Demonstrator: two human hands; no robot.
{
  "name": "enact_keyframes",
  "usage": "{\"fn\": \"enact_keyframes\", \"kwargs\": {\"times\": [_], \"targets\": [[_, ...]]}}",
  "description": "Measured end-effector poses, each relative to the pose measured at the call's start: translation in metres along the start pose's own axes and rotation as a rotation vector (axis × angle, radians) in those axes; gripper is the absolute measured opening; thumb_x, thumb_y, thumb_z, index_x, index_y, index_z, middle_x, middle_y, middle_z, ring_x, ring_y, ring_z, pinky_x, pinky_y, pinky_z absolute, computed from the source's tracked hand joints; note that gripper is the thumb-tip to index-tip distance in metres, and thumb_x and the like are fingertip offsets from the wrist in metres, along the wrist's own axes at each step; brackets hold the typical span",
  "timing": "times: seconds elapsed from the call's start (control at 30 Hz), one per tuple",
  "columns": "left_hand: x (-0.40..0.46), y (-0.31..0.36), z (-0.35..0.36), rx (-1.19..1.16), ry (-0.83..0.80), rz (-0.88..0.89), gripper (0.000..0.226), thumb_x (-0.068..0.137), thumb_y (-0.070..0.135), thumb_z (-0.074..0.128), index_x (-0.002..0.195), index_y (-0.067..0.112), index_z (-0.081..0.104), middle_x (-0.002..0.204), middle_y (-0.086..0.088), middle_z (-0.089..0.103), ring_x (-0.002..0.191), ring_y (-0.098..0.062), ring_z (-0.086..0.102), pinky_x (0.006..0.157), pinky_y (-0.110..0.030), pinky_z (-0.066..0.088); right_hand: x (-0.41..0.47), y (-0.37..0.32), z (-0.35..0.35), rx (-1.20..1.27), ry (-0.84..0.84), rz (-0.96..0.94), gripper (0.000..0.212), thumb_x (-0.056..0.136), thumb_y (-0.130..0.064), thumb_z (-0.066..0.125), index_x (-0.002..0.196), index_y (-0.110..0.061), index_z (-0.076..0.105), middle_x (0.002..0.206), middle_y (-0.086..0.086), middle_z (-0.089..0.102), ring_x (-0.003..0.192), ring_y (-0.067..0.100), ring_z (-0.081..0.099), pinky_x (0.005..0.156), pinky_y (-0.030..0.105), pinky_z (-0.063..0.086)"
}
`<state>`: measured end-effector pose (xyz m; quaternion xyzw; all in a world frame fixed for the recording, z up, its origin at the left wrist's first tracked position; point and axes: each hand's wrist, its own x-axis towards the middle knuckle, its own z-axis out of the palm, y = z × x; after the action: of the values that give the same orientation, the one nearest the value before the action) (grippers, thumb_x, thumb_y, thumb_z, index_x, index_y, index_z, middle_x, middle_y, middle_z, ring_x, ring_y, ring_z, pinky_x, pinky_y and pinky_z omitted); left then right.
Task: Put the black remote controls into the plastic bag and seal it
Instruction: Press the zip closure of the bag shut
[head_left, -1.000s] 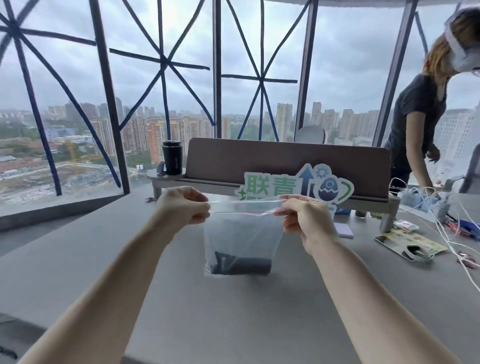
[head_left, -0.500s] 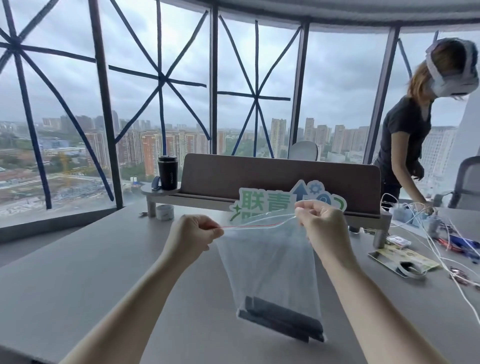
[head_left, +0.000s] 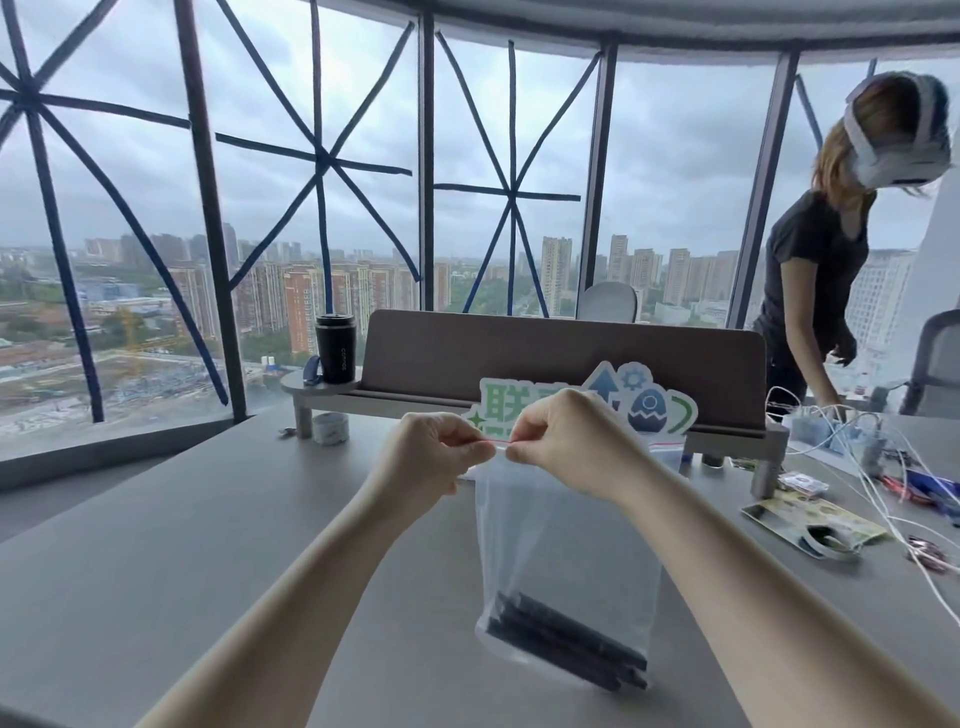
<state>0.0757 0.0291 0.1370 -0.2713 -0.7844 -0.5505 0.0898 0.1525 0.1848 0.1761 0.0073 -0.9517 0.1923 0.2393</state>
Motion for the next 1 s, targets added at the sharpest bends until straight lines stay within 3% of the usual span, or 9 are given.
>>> {"fn": "enact_keyframes", "kwargs": {"times": [0.13,0.33,0.47,0.6,0.73,0.83,0.93,1.0], "targets": [[-0.003,0.002,0.003,-0.019,-0.033,-0.010,0.007,0.076,0.017,0.073,0.078,0.010,0.073,0.066,-0.001,0.064,0.053,-0.006,0.056,0.043,-0.021,0.047,0.003,-0.001,-0.005,0.033,-0.065,-0.001,0.011,0.075,-0.032,0.075,0.071,-0.022,0.077,0.074,-0.005,0.073,0.078,0.012,0.066,0.076,0.037,0.057],[0.002,0.014,0.002,0.060,-0.057,0.082,0.005,0.075,0.019,0.073,0.070,0.019,0.071,0.057,0.002,0.062,0.055,-0.011,0.056,0.054,-0.028,0.048,0.010,-0.005,-0.020,0.073,-0.149,-0.004,0.009,0.077,-0.022,0.075,0.068,-0.021,0.075,0.065,-0.010,0.064,0.062,0.001,0.055,0.061,0.023,0.046],[0.006,0.023,0.000,0.084,-0.069,0.123,0.007,0.075,0.018,0.072,0.069,0.016,0.071,0.052,0.006,0.057,0.053,-0.012,0.053,0.051,-0.025,0.045,0.015,-0.005,-0.029,0.142,-0.214,0.024,0.008,0.078,-0.019,0.074,0.071,-0.017,0.076,0.063,-0.009,0.063,0.059,0.005,0.055,0.064,0.027,0.050],[0.008,0.031,0.000,0.056,-0.100,0.116,0.004,0.075,0.014,0.073,0.071,0.012,0.072,0.054,0.002,0.056,0.056,-0.017,0.052,0.042,-0.017,0.041,0.014,-0.006,-0.040,0.194,-0.285,0.051,0.009,0.081,-0.018,0.073,0.076,-0.012,0.078,0.057,-0.010,0.061,0.050,0.000,0.052,0.053,0.011,0.044],[0.009,0.036,-0.002,0.026,-0.142,0.077,0.004,0.074,0.014,0.074,0.070,0.016,0.073,0.059,-0.004,0.058,0.057,-0.018,0.052,0.040,-0.021,0.043,0.012,-0.004,-0.047,0.178,-0.277,0.069,0.011,0.083,-0.018,0.072,0.074,-0.014,0.075,0.036,-0.016,0.054,0.044,-0.001,0.048,0.039,0.002,0.035],[0.010,0.037,-0.001,0.021,-0.161,0.066,0.004,0.075,0.012,0.073,0.072,0.013,0.073,0.059,-0.002,0.057,0.057,-0.019,0.050,0.041,-0.022,0.042,0.013,-0.005,-0.043,0.170,-0.267,0.067,0.011,0.081,-0.018,0.074,0.071,-0.014,0.075,0.043,-0.012,0.057,0.049,0.003,0.051,0.048,0.008,0.041],[0.011,0.038,0.001,0.049,-0.146,0.086,0.004,0.075,0.012,0.073,0.071,0.012,0.072,0.056,0.001,0.056,0.055,-0.017,0.050,0.041,-0.019,0.041,0.016,-0.002,-0.036,0.148,-0.222,0.056,0.012,0.077,-0.019,0.075,0.065,-0.017,0.074,0.061,-0.008,0.062,0.059,0.007,0.056,0.067,0.030,0.052],[0.012,0.037,0.003,0.079,-0.110,0.096,0.006,0.075,0.012,0.072,0.070,0.012,0.071,0.053,0.005,0.054,0.052,-0.016,0.049,0.041,-0.017,0.041,0.015,-0.002,-0.033,0.114,-0.164,0.041,0.017,0.077,-0.021,0.074,0.060,-0.022,0.070,0.062,-0.010,0.060,0.059,0.005,0.054,0.065,0.029,0.050]]}}
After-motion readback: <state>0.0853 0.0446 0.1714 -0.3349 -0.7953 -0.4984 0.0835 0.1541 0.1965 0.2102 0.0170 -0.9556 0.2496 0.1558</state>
